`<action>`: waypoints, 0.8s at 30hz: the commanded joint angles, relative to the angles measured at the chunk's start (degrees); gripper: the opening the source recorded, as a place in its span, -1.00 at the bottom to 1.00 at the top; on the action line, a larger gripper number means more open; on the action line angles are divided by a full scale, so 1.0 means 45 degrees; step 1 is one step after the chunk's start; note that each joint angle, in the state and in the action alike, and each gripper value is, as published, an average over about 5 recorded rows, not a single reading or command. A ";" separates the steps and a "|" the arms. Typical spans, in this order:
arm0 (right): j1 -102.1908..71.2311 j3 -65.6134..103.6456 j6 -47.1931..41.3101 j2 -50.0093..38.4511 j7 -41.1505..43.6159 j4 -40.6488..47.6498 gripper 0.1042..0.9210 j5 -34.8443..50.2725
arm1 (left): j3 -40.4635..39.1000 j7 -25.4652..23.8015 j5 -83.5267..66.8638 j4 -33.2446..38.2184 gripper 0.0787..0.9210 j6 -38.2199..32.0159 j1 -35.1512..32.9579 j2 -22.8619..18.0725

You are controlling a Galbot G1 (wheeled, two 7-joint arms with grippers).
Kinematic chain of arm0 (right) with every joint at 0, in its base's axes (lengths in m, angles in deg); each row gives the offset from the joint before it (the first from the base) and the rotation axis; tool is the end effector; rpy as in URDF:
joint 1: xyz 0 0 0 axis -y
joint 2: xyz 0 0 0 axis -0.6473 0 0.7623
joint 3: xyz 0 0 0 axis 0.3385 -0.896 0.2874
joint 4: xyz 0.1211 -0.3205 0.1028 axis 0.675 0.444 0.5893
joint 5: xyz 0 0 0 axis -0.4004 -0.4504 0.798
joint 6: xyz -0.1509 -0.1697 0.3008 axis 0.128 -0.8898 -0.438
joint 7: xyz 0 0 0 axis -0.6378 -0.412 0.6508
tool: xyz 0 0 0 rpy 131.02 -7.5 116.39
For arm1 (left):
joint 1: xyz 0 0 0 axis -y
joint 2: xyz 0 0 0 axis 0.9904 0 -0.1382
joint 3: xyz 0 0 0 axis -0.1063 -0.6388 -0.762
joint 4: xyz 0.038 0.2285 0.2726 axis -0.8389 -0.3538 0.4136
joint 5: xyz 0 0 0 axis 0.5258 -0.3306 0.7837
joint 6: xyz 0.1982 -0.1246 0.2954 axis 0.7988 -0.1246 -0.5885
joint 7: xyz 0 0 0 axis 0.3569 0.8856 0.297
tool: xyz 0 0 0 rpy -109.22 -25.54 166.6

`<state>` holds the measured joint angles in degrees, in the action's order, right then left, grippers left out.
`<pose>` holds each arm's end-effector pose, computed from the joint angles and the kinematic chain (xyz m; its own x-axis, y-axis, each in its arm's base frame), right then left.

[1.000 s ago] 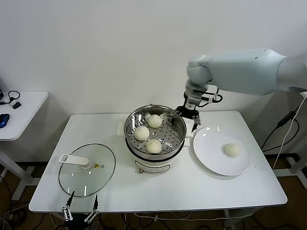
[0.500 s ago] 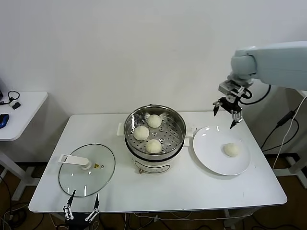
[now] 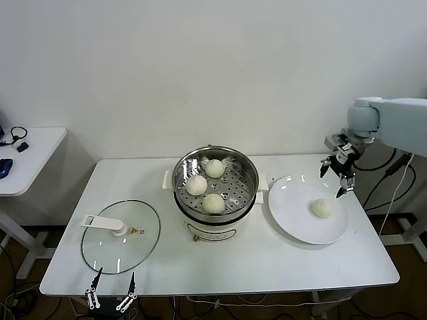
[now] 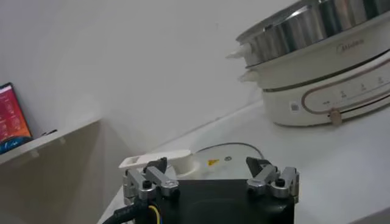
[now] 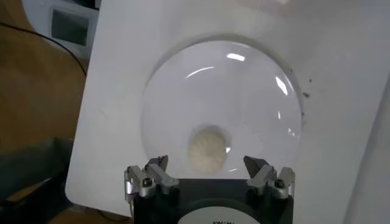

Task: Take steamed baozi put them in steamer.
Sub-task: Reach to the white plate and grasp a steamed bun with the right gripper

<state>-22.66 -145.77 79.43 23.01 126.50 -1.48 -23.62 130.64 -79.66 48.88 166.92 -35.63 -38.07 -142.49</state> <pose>0.5884 -0.2053 -0.0979 0.0077 0.0231 0.9997 -0.9786 -0.2054 0.0123 0.0502 0.0737 -0.4480 -0.9922 -0.0316 0.1204 0.0202 0.9137 0.4058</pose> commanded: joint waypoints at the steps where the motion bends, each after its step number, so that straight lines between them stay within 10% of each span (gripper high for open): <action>1: -0.3767 0.3367 -0.0097 -0.0710 0.0061 0.2291 0.76 -0.2138 | 0.0040 0.0025 0.0052 -0.0072 0.77 -0.0017 -0.0074 -0.0127; 24: -0.6648 0.6717 0.0371 -0.0218 -0.0093 0.4870 0.76 -0.3527 | 0.0130 0.0032 0.0146 -0.0192 0.77 -0.0012 -0.0164 -0.0175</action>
<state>-47.07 -121.83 80.57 21.52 126.29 14.94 -36.88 131.24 -79.54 49.49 166.19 -35.68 -38.70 -142.49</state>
